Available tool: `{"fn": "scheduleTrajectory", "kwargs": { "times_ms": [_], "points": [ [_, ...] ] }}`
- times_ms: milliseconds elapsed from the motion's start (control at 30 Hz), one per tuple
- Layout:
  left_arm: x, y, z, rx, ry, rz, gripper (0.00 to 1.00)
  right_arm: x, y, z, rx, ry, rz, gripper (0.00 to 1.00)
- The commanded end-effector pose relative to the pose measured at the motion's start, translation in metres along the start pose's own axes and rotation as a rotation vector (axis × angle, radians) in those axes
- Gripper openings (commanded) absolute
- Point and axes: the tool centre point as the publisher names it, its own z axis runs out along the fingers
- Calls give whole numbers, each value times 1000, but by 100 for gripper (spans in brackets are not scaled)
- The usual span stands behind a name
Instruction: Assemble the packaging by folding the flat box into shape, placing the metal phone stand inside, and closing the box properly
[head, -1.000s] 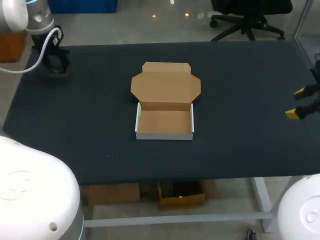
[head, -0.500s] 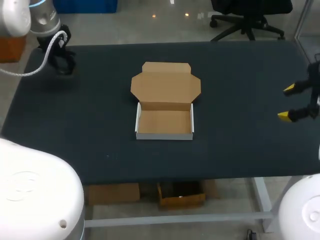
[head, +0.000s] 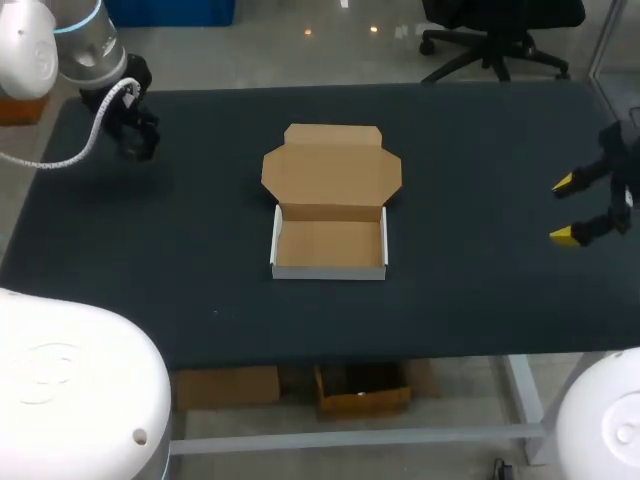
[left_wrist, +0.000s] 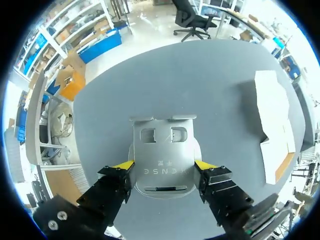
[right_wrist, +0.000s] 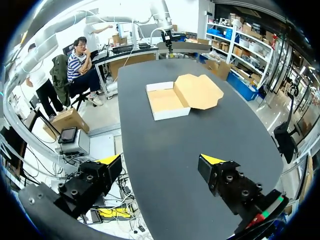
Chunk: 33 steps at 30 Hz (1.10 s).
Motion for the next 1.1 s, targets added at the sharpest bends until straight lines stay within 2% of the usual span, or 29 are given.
{"fn": "scheduleTrajectory", "kwargs": {
  "times_ms": [33,667,867,1100],
  "points": [
    [8,6,-4,31,-10,10,0,-2,0,4,1,41,-10,100],
    [21,10,-7,32,-7,53,0,-4,11,12,6,2,-1,100],
    [32,12,-12,42,-9,72,0,-4,11,12,6,2,-1,100],
    [54,11,-18,48,13,106,0,-4,11,12,6,2,-1,100]
  ]
}}
